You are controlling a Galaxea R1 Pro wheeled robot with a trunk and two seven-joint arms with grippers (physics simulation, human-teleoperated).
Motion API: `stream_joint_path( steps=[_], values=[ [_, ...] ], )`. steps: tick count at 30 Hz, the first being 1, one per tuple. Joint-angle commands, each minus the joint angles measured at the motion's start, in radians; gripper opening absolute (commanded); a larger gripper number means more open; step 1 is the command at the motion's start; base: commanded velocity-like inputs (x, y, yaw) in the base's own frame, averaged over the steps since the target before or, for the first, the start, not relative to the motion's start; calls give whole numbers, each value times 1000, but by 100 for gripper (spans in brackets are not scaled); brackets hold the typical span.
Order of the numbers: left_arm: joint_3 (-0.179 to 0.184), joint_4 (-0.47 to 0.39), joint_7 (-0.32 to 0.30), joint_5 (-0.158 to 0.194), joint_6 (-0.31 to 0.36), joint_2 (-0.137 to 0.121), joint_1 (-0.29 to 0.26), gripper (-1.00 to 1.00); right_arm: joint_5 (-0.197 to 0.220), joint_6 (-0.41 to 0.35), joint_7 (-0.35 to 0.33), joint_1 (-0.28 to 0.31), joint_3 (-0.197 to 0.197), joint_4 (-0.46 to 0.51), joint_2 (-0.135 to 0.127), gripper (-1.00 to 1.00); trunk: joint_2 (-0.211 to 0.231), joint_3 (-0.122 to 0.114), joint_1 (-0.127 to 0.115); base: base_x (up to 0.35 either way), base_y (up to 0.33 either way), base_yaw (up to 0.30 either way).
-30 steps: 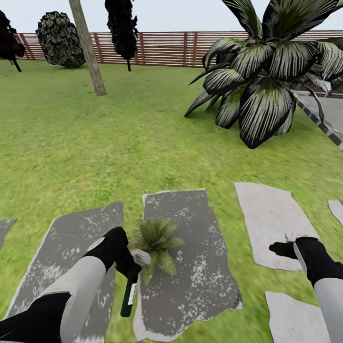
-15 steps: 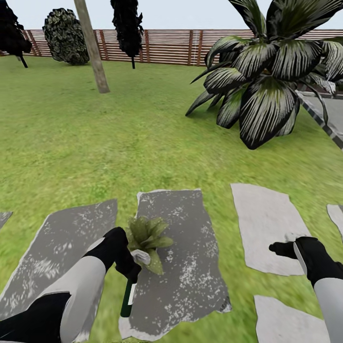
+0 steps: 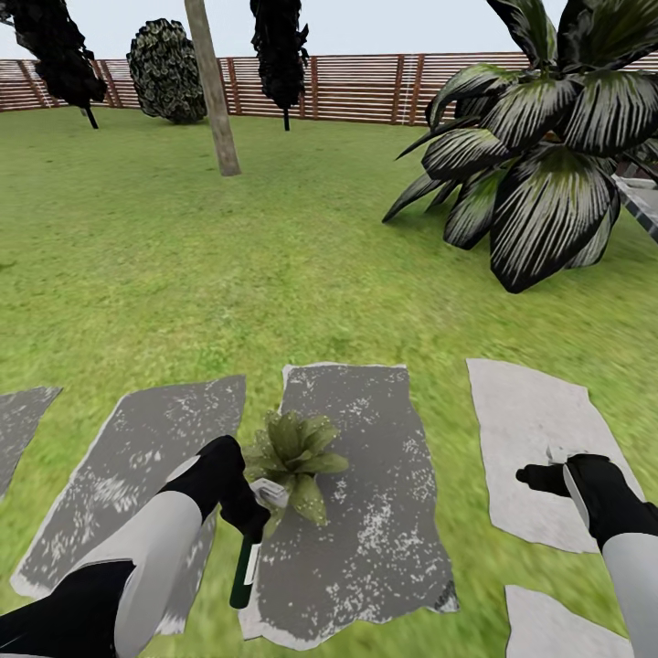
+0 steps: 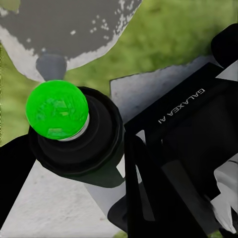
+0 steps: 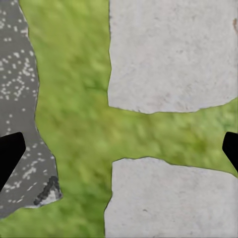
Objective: Pick up the pesticide atomizer in the garden and spray insectifuge to fully cover both potted plants in the garden.
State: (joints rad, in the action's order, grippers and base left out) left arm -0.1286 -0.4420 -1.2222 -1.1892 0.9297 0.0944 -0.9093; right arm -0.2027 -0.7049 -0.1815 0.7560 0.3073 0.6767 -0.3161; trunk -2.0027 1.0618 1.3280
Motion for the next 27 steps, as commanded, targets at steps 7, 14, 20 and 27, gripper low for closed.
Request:
stream_joint_path(
  steps=[7,14,20,27],
  values=[
    [-5,-2,-4,-11,4,1,0,-100,-11,-4,-9,1,3,1,0,100,0,1,0,0,0,3],
    [-5,-11,-3,-10,4,1,0,-100,-11,-4,-7,1,2,-2,1,100,0,1,0,56,0,0],
    [-6,-13,-9,-9,6,1,0,-100,-11,-3,-6,0,3,-4,0,100,0,1,0,161,0,0],
    [-6,-12,-14,-7,9,2,-8,-100,-11,-2,-6,0,3,-5,0,100,0,1,0,7,0,0]
  ],
)
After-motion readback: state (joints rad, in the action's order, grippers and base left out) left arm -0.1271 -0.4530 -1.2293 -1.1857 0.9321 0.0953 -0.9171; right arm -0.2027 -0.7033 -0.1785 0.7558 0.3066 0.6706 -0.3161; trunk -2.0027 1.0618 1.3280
